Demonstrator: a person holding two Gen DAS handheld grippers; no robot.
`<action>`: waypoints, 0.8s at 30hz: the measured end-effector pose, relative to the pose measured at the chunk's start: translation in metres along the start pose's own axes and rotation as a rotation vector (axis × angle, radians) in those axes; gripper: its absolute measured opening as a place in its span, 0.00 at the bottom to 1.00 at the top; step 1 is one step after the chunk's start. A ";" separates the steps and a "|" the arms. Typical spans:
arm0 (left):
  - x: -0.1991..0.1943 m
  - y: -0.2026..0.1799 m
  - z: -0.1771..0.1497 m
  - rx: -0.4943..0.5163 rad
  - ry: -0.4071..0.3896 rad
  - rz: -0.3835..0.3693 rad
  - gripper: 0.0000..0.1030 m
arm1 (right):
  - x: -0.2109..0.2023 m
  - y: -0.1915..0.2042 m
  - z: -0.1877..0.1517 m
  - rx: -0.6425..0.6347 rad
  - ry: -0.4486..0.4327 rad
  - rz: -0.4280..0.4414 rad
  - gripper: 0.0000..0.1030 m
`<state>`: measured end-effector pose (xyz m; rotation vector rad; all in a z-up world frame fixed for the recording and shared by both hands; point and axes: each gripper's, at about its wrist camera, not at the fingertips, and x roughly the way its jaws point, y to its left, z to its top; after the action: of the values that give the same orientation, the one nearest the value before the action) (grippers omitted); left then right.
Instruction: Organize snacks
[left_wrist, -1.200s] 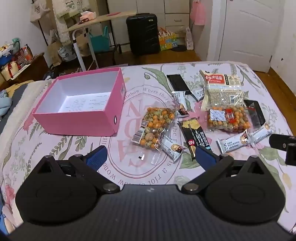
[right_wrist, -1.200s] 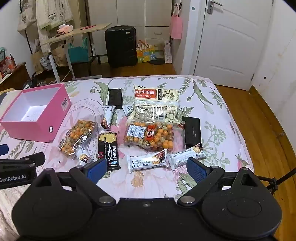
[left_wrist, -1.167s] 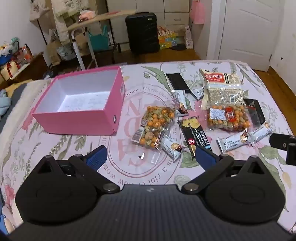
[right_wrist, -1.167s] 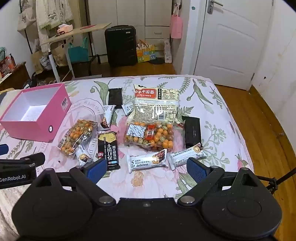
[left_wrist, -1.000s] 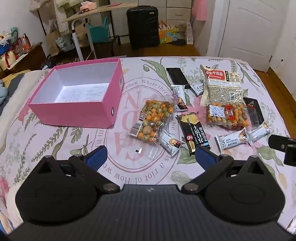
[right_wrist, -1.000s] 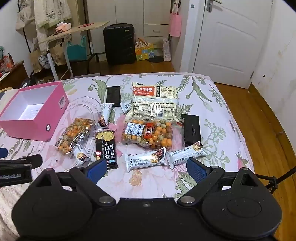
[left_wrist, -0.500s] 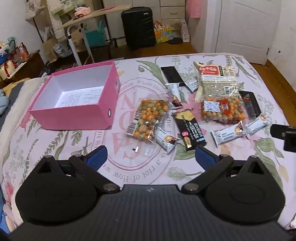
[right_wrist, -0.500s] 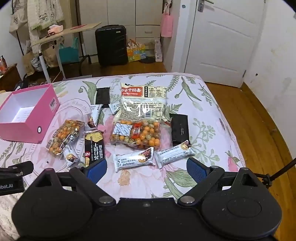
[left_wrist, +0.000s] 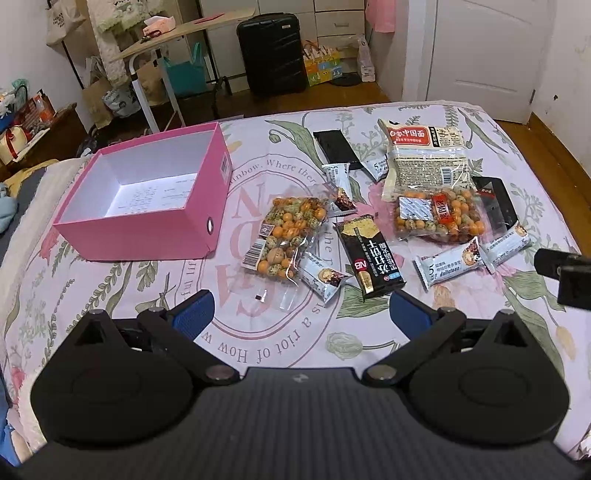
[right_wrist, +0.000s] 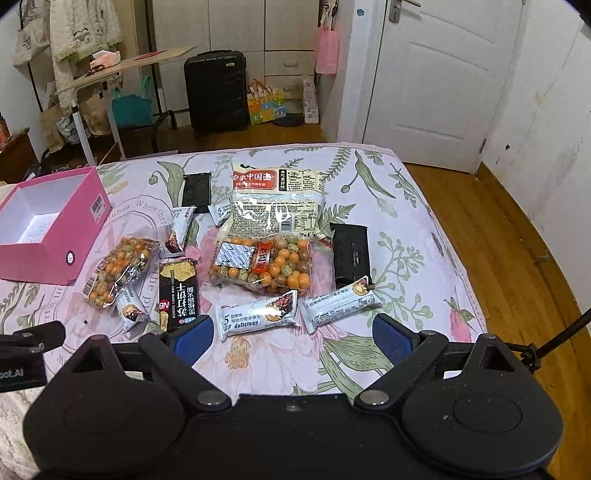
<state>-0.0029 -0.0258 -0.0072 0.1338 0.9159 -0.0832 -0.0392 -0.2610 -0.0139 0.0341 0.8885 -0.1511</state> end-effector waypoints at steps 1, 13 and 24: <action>0.001 -0.001 0.000 0.000 0.001 -0.001 1.00 | -0.001 0.000 -0.001 -0.006 -0.004 0.004 0.93; 0.005 -0.006 -0.002 -0.016 0.014 -0.016 1.00 | -0.003 -0.003 -0.001 -0.012 -0.004 0.013 0.93; 0.007 -0.008 -0.004 -0.014 0.012 -0.014 1.00 | -0.009 0.003 -0.002 -0.036 -0.019 0.006 0.93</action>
<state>-0.0026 -0.0329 -0.0155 0.1150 0.9294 -0.0891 -0.0458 -0.2565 -0.0085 0.0012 0.8716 -0.1298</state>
